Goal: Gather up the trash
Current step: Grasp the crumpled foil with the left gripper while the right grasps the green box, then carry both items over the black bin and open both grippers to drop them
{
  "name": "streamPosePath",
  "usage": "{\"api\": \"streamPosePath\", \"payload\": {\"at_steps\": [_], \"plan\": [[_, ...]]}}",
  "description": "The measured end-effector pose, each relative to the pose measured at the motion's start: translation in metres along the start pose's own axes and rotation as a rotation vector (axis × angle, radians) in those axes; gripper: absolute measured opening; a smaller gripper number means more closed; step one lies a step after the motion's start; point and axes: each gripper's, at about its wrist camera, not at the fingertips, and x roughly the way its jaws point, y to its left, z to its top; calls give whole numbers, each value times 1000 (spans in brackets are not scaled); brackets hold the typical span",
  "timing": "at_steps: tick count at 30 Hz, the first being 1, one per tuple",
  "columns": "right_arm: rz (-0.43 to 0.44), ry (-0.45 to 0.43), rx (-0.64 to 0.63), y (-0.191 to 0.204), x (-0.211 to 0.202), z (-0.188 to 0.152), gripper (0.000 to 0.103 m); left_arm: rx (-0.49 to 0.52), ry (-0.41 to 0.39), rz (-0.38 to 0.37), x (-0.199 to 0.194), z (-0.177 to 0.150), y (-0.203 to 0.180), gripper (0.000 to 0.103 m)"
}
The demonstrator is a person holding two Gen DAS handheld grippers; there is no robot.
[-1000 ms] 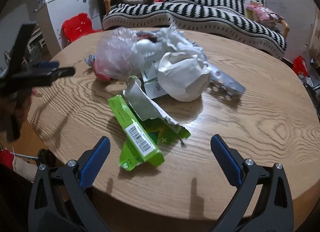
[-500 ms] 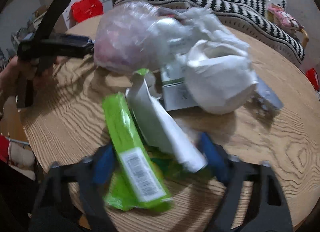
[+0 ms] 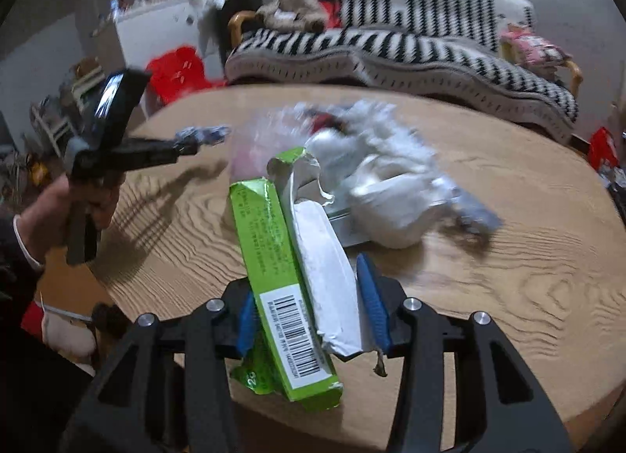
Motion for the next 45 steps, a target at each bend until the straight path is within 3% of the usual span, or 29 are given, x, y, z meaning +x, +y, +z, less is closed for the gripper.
{"api": "streamPosePath", "payload": {"at_steps": [3,6,9,12,15,16,18,22,24,28,32,35,45], "plan": [[-64,-60,48,-25,-46,-9,46,-7,-72,22,-35,10,-11,18],[-157,-100,130,-66,-94,-30,46,21,-128,-38,-68,18,-46,18],[-271,-112,244,-121,-141,-65,46,152,-174,-159,-106,12,-129,18],[-393,-88,371,-181,-183,-110,46,294,-174,-331,-135,-12,-224,18],[-495,-56,519,-234,-226,-165,46,426,-125,-505,-154,-47,-316,18],[-512,-40,572,-250,-236,-186,46,482,-84,-588,-160,-66,-362,18],[-539,6,686,-283,-251,-233,46,563,-20,-686,-165,-99,-425,18],[-564,144,829,-329,-250,-322,46,679,108,-779,-151,-163,-528,18],[-533,189,880,-345,-246,-352,46,725,154,-780,-137,-190,-564,18],[-489,239,975,-371,-234,-392,46,756,238,-775,-103,-226,-613,18],[-473,255,999,-382,-227,-411,46,775,258,-765,-81,-238,-634,18],[-478,276,993,-386,-217,-404,47,782,277,-761,-67,-241,-640,18],[-461,285,994,-396,-195,-397,50,808,291,-769,-70,-259,-669,19]]}}
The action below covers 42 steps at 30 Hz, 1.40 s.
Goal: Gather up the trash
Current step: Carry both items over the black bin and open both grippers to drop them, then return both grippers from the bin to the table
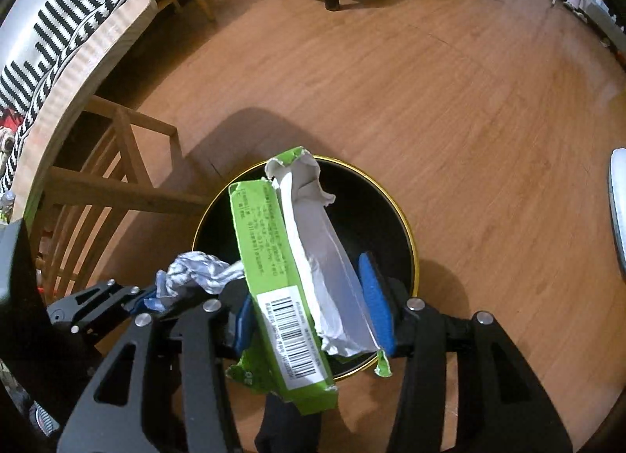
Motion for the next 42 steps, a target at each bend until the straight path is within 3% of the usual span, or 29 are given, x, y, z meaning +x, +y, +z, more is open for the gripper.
{"api": "streamPosePath", "payload": {"at_steps": [3,5,7,9,16,22,24,27,35,42], "plan": [[8,13,-6,-1,-1,-1,61,29,14,15,5,-4,-5,21],[-4,15,-17,-3,-3,0,70,46,18,32,7,-6,-9,32],[-7,15,-15,-3,-4,-1,76,52,6,46,7,-7,-11,68],[-3,15,-8,-3,-5,0,78,52,-11,51,6,-8,-13,79],[-82,-41,36,15,-35,11,79,-11,-40,38,-22,-5,-2,85],[-125,-279,-38,73,-127,18,90,-100,-168,31,-106,-11,15,91],[-106,-366,-53,92,-160,14,95,-128,-210,38,-142,-19,21,92],[-13,-423,-62,123,-195,6,96,-180,-256,62,-188,-32,36,94],[114,-410,-225,229,-202,-9,96,-338,-299,250,-287,-69,107,94],[173,-376,-350,323,-192,-29,96,-499,-339,369,-344,-122,179,94]]}}
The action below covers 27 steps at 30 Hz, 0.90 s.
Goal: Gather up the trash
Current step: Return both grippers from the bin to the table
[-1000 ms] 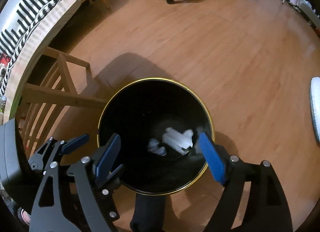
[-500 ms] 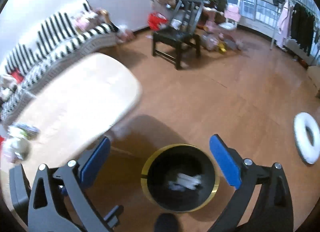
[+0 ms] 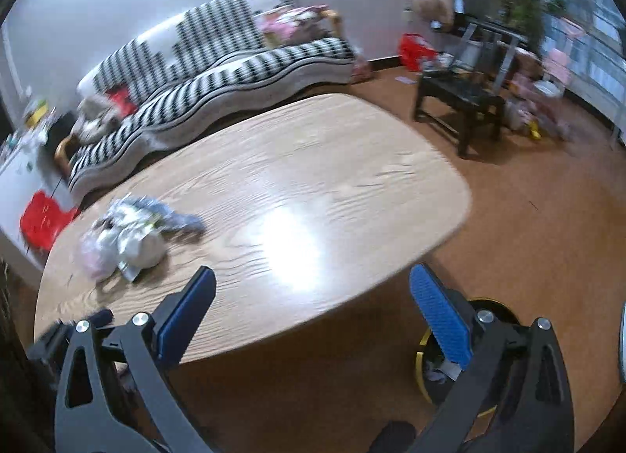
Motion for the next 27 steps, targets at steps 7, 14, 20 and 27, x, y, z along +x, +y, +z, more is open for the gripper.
{"api": "streamPosePath", "payload": {"at_steps": [7,14,20,27], "plan": [[54,33,-109,89,34,1,96,-118,-9,83,-18,2,92,94],[104,48,-175,145,61,5,96,-178,-35,124,-33,-5,151,94],[167,58,-265,188,81,2,96,-207,-75,189,-46,-11,194,94],[270,69,-276,199,96,5,96,-256,-79,226,-48,-21,250,94]]}}
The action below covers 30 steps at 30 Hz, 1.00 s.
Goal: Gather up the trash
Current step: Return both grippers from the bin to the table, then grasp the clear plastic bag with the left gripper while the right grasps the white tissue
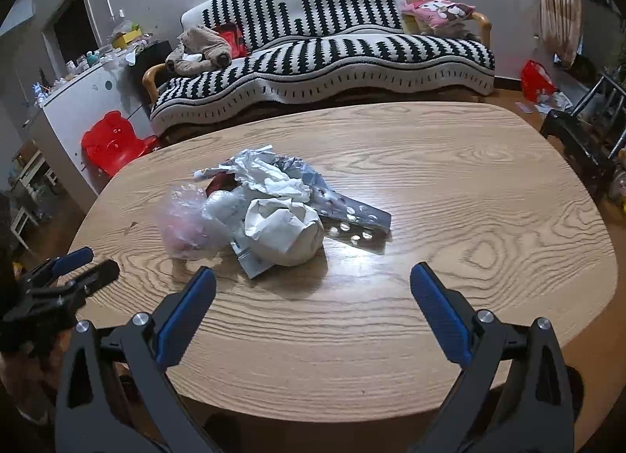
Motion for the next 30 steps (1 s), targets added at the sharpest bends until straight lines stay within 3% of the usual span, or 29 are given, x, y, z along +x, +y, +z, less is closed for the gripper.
{"api": "streamPosePath", "payload": {"at_steps": [4,8,12,18,20,21,23,25,26,27,30], "plan": [[-22,37,3,-6,20,0,96,55,9,67,26,6,23,94],[14,60,41,-14,44,3,96,159,-20,116,55,18,22,94],[85,71,99,-10,71,11,95,140,-25,26,78,32,14,94],[101,104,124,0,117,20,95,231,-17,47,122,36,-14,94],[108,120,139,-1,130,21,87,197,-11,23,130,40,-15,94],[123,128,148,-2,136,21,71,181,-21,18,130,42,-15,93],[120,116,148,-2,136,23,68,182,-50,29,125,44,-17,73],[116,98,118,1,130,25,63,200,-66,46,120,46,-19,40],[107,83,105,3,125,26,63,190,-71,38,116,48,-17,33],[103,74,97,4,120,27,62,165,-73,33,112,49,-13,20],[100,33,98,1,101,29,62,90,-69,-17,97,52,-2,7]]}}
